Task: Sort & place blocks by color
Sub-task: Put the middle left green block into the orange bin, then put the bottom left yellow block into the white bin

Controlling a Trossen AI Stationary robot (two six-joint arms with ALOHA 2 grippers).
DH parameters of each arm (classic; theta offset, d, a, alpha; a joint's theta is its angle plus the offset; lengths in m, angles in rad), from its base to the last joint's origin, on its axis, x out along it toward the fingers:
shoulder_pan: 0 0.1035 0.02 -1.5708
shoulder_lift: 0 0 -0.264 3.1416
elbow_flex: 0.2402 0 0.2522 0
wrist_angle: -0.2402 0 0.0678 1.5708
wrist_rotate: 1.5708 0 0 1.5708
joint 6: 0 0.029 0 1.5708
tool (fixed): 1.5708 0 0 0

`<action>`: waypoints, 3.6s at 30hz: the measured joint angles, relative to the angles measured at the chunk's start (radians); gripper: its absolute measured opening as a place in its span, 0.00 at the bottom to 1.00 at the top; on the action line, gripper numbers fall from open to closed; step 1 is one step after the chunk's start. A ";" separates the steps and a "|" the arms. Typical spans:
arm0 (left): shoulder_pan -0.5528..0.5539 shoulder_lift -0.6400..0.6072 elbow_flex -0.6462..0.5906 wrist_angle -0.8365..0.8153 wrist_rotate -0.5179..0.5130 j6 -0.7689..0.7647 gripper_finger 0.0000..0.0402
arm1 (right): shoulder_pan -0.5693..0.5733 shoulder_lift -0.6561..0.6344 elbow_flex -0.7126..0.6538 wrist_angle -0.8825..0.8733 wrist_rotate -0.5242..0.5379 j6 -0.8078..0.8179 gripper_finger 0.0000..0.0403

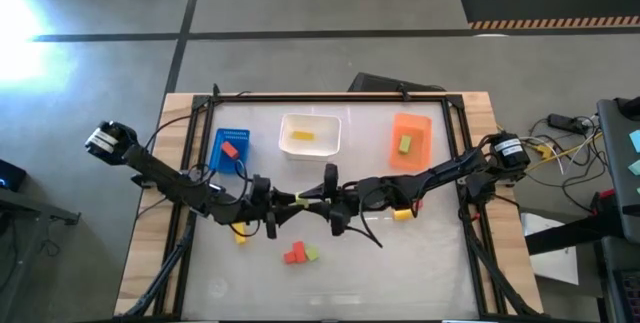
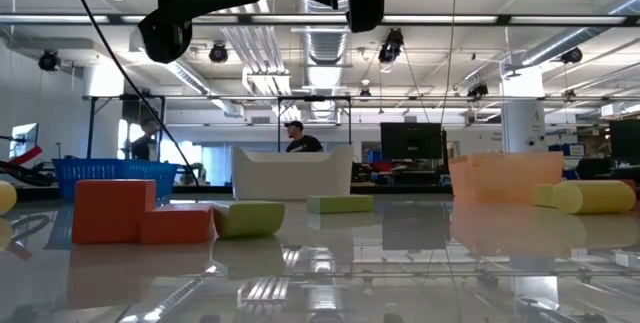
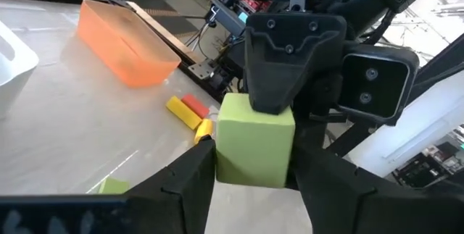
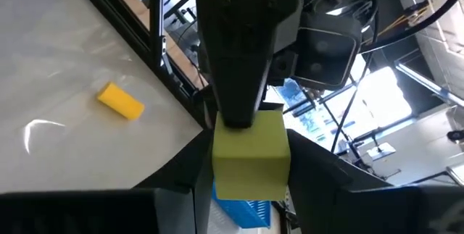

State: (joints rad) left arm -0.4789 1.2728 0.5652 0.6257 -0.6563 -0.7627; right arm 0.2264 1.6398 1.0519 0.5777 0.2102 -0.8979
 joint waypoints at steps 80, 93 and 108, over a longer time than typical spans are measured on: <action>0.008 -0.151 -0.010 -0.164 -0.161 0.384 0.43 | -0.803 -0.251 -0.065 -1.503 0.159 1.411 0.40; 0.008 -0.147 -0.006 -0.384 -0.156 0.071 0.43 | -0.713 -0.390 -0.031 -1.434 0.158 1.411 0.37; -0.024 -0.085 0.085 -1.026 0.320 -0.717 0.39 | -0.429 -0.441 -0.037 -1.018 0.219 1.217 0.32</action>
State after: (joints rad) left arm -0.5027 1.1881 0.6506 -0.4007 -0.3363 -1.4795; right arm -0.2029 1.1986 1.0149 -0.4400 0.4294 0.3187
